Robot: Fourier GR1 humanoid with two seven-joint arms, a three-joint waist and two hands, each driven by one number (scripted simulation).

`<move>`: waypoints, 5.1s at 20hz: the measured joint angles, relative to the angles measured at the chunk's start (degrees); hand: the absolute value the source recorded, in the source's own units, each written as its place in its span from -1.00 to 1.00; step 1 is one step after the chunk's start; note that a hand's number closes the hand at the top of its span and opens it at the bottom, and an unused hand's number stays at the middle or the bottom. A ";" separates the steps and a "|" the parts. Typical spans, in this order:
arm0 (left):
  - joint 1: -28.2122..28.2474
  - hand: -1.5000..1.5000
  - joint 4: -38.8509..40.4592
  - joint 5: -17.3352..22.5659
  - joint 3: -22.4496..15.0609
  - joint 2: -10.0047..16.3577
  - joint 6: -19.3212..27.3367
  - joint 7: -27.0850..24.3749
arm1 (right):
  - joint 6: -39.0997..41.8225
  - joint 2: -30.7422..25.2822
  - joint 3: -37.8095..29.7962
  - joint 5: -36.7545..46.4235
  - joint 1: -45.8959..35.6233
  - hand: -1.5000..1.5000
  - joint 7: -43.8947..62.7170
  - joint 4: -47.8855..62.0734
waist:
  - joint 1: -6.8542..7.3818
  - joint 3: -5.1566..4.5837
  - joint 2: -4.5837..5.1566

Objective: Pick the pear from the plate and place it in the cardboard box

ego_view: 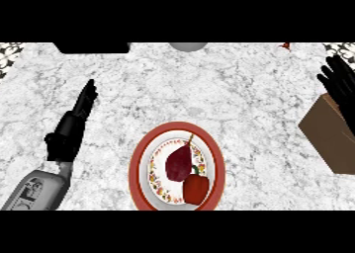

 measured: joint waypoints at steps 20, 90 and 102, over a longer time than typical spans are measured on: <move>0.81 0.00 -5.85 0.47 0.52 8.35 -12.33 -1.45 | -35.03 8.40 16.30 44.25 31.90 -1.00 -1.81 -35.21 | -0.85 -0.62 0.67; 0.40 0.00 -6.84 -9.26 9.69 -0.96 -21.97 0.54 | -3.43 31.86 43.26 71.52 -7.94 -1.00 58.09 2.33 | 0.57 -0.46 1.00; 1.28 0.00 -8.92 -11.02 11.74 -2.94 -24.18 1.66 | -9.57 31.91 42.71 74.12 -11.37 1.00 49.15 11.14 | 0.68 -0.46 0.94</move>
